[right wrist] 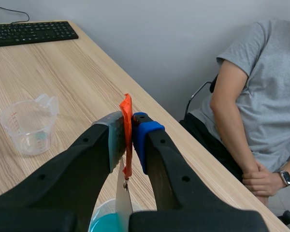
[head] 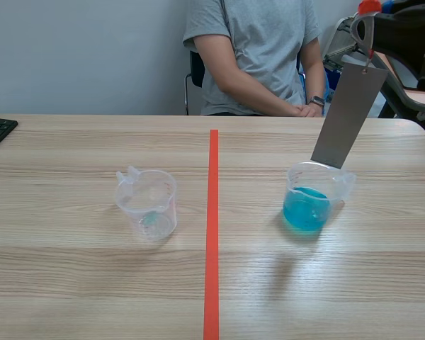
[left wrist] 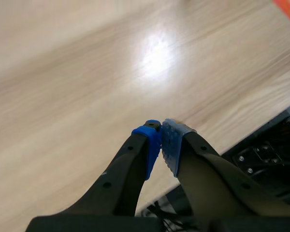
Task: Do the redox reaction experiment.
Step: 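Move the plate over the blue solution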
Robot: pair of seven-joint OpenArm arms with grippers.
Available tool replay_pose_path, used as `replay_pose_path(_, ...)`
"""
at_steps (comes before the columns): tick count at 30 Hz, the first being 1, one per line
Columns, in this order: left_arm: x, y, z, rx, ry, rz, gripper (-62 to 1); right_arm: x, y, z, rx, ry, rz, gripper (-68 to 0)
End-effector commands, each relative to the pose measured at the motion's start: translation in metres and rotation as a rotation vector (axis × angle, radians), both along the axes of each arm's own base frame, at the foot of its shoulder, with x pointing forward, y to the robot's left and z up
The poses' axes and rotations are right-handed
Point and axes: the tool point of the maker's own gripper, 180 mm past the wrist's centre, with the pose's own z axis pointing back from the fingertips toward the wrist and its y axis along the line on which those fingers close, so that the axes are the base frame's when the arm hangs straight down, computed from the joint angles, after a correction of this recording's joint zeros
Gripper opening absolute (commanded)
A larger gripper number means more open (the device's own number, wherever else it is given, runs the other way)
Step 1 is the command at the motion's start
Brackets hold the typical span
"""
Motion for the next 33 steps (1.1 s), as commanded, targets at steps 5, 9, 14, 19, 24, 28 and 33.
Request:
replay_pose_path(5, 0.030, -0.036, 0.040, -0.081, -0.119, -0.181, -56.0, 0.001, 0.001, 0.013, 0.009, -0.033, 0.007, -66.0)
replay_pose_path(9, 0.052, -0.050, 0.061, -0.096, -0.192, -0.269, -56.0, 0.001, 0.001, 0.013, 0.009, -0.033, 0.007, -66.0)
replay_pose_path(14, 0.076, -0.068, 0.081, -0.106, -0.281, -0.335, -56.0, 0.001, 0.001, 0.013, 0.009, -0.033, 0.007, -66.0)
replay_pose_path(19, 0.096, -0.089, 0.092, -0.121, -0.342, -0.388, -56.0, 0.001, 0.001, 0.013, 0.007, -0.032, 0.007, -66.0)
replay_pose_path(24, 0.110, -0.119, 0.097, -0.137, -0.372, -0.460, -56.0, 0.001, 0.001, 0.012, 0.006, -0.031, 0.007, -66.0)
replay_pose_path(28, 0.120, -0.147, 0.101, -0.163, -0.394, -0.510, -56.0, 0.001, 0.001, 0.012, 0.006, -0.031, 0.007, -66.0)
replay_pose_path(33, 0.130, -0.182, 0.098, -0.198, -0.400, -0.568, -56.0, 0.001, 0.000, 0.012, 0.005, -0.031, 0.006, -66.0)
